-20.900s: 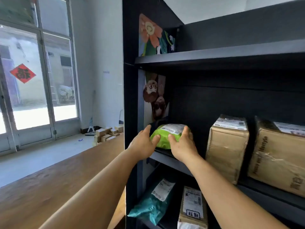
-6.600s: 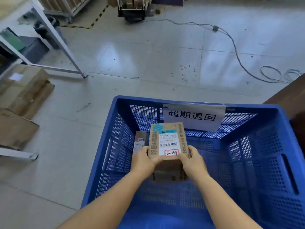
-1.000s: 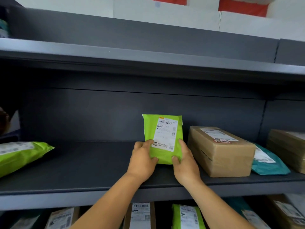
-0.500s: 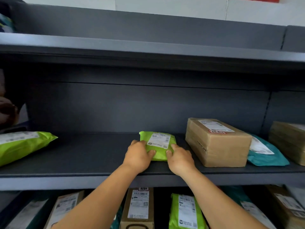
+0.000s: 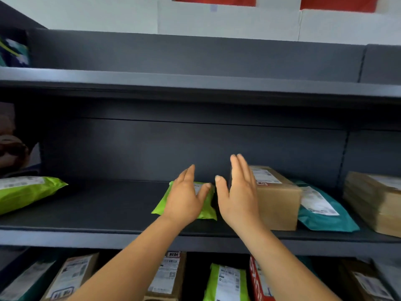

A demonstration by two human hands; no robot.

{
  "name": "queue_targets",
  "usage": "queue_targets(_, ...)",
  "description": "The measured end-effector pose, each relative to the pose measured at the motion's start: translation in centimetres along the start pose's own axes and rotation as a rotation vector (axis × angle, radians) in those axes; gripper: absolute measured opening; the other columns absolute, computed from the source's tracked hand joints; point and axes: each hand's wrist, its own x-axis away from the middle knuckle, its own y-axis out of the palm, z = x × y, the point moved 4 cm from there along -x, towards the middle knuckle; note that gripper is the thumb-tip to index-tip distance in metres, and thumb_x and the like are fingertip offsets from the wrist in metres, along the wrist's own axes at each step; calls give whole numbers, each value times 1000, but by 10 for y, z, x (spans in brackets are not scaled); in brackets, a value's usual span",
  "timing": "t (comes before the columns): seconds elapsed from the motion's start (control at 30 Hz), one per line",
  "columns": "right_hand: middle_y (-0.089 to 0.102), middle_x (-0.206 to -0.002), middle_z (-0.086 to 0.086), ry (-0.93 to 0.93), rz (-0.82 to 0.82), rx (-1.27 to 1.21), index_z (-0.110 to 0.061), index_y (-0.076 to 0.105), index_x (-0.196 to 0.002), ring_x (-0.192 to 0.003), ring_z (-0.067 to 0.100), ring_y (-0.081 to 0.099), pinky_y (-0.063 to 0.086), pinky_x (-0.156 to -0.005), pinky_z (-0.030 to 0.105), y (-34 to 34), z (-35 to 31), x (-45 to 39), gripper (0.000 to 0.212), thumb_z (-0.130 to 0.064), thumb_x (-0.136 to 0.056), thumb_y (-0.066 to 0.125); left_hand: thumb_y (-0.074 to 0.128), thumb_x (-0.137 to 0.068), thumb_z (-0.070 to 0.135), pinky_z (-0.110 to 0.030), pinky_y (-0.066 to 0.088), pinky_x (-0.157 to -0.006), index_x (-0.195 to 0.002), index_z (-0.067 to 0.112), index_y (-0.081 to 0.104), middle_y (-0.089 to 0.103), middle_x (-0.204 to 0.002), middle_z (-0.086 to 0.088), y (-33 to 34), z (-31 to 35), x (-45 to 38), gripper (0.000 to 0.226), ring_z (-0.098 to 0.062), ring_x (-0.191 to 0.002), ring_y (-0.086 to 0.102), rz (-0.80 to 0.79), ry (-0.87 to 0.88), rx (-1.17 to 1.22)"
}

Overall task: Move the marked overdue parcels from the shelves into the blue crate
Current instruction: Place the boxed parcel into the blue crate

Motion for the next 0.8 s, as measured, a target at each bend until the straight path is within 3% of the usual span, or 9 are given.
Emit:
queue_targets(0.23,10,-161,-2,97,93,48,-20,15,-152,-148,15,7,14,-120,36,-61,60,-12,64,-39,-97,43,43,-97,45,-27,16,-116,-151,10,15,23,-157,-7,43,62,-3,70,-18,-145,16,-41,39,30)
queue_targets(0.37,8,-161,3,247,44,42,-20,13,-153,-148,20,6,12,-120,38,-74,100,-16,67,-42,-97,43,42,-96,47,-28,21,-113,-151,8,15,24,-156,-8,64,87,-9,72,-19,-144,20,-81,1,25)
queue_targets(0.43,8,-161,5,335,-19,11,-19,11,-153,-148,23,7,11,-119,38,-73,114,-18,69,-44,-97,43,42,-95,49,-30,32,-105,-147,7,23,37,-149,-11,73,91,-14,70,-24,-137,34,-119,-85,39)
queue_targets(0.5,14,-160,8,393,-78,-34,-17,12,-153,-147,25,14,17,-119,38,-69,126,-19,70,-46,-96,42,44,-94,51,-31,43,-90,-131,9,42,56,-129,-11,82,91,-18,56,-26,-119,52,-143,-154,41)
queue_targets(0.57,23,-157,8,427,-123,-94,-15,14,-152,-144,25,24,25,-114,37,-66,132,-19,70,-48,-97,40,46,-93,51,-28,44,-77,-117,10,51,64,-113,-7,85,90,-18,47,-24,-105,59,-137,-191,75)
queue_targets(0.8,35,-152,4,386,-85,-197,-18,24,-150,-136,24,38,35,-106,34,-67,134,-15,64,-46,-96,45,56,-90,45,-20,41,-75,-120,16,55,64,-105,7,78,99,-4,41,-10,-94,58,-44,-203,177)
